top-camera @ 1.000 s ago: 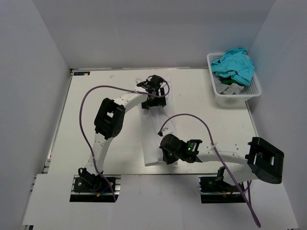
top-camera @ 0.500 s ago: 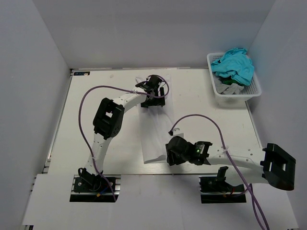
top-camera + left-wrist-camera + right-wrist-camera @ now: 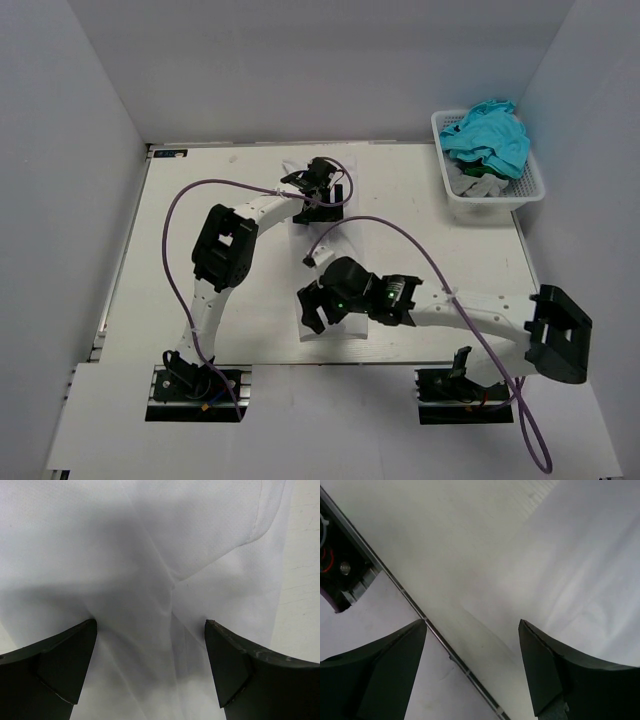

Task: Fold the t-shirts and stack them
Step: Rotate the tshirt 90 degrees

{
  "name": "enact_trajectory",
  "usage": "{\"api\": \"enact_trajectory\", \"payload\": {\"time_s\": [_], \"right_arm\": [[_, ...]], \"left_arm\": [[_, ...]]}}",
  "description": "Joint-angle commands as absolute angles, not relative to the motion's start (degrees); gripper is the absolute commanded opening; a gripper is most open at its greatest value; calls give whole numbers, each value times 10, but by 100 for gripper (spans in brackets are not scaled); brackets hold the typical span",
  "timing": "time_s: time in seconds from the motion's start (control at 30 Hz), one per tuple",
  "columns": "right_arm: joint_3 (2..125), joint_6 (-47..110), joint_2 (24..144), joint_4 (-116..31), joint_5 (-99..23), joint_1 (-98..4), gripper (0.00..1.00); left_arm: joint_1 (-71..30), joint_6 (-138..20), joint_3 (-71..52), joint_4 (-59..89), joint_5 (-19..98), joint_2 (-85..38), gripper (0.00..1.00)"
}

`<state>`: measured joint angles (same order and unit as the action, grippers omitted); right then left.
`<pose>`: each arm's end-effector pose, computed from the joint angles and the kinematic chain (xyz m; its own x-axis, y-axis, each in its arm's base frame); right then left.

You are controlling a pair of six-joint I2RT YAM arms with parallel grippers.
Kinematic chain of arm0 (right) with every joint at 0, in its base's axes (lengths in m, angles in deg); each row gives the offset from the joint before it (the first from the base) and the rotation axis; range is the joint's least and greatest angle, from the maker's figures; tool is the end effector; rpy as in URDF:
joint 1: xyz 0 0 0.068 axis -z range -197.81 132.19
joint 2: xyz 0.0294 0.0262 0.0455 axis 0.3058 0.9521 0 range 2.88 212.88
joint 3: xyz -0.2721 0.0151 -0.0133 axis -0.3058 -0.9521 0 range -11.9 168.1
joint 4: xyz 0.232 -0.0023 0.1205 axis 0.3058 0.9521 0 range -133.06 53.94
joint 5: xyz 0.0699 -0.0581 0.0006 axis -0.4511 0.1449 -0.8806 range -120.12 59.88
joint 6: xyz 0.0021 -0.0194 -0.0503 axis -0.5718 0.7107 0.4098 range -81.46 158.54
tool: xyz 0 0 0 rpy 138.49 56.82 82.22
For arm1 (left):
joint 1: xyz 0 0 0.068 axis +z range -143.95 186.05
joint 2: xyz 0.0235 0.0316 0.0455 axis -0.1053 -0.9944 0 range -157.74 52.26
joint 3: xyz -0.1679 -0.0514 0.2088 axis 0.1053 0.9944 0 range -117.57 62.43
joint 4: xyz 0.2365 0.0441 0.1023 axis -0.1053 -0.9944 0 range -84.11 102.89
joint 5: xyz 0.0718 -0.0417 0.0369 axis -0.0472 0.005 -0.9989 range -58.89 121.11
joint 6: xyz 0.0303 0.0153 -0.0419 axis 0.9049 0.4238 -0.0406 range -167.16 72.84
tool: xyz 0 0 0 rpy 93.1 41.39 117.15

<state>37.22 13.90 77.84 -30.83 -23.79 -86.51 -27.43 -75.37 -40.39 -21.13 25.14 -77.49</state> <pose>0.1069 0.2633 0.2482 -0.5765 -0.3380 -0.7439 -0.7197 0.6411 0.2664 0.4087 -0.2658 0.1633 -0.8820 0.0196 -0.4709 0.1016 0.9836 -0.1493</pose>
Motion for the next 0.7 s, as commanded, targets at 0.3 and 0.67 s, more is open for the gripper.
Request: {"api": "enact_trajectory", "payload": {"time_s": [0.3, 0.67], "right_arm": [[290, 233, 853, -398, -363, -813, 90], [277, 283, 886, -437, -466, -760, 90]], "left_arm": [[-267, -748, -386, -257, 253, -822, 100], [-255, -737, -501, -285, 227, -884, 100]]}}
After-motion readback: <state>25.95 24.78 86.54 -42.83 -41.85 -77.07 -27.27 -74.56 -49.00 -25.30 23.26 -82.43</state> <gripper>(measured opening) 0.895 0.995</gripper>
